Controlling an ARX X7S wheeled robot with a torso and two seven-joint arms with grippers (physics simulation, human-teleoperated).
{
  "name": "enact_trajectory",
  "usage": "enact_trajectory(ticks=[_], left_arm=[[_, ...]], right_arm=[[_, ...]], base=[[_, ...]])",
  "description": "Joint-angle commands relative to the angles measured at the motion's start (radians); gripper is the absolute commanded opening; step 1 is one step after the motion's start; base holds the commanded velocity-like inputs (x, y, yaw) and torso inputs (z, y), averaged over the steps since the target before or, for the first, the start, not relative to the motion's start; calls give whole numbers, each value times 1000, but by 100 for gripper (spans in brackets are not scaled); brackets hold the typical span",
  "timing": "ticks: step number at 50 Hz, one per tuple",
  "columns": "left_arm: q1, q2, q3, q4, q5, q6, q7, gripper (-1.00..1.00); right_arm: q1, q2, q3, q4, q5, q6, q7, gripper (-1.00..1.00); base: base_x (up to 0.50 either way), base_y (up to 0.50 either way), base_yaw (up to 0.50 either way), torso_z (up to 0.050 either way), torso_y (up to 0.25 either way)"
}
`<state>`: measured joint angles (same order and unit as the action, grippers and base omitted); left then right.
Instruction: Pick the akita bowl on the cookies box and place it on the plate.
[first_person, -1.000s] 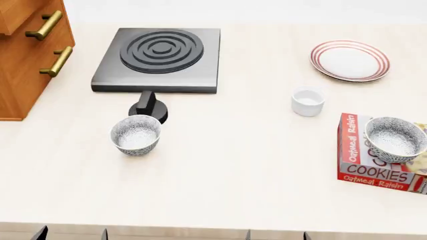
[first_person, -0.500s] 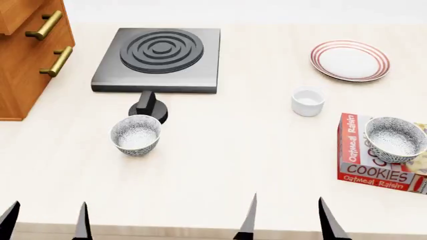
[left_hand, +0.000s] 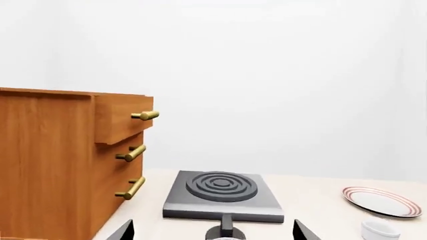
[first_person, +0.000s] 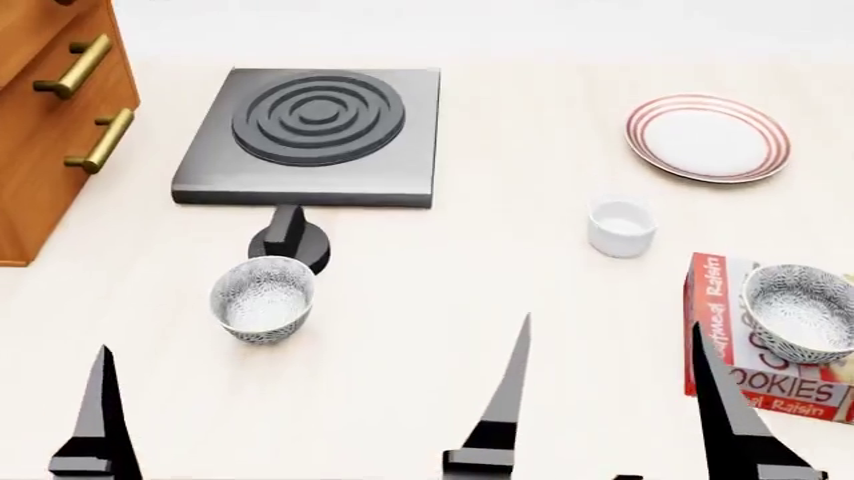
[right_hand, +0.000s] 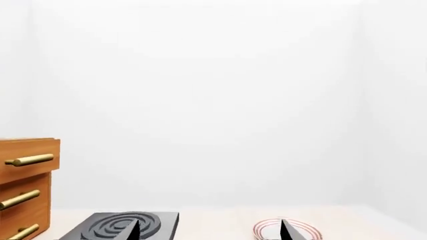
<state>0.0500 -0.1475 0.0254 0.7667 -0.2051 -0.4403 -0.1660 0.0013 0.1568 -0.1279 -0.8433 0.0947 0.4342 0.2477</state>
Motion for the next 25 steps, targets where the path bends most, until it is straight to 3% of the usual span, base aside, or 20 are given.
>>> enact_trajectory(ticks=[1,25], left_arm=[[-2,6,-29,72,-17,-37,0,100],[6,-15,-3,79,-39,-33,-20,100]], right_arm=[[2,-5,25,-62,-11,16,-1,100],[1,8,31,-50,23,17,25,100]], base=[[500,0,0,0,0],[500,0,0,0,0]])
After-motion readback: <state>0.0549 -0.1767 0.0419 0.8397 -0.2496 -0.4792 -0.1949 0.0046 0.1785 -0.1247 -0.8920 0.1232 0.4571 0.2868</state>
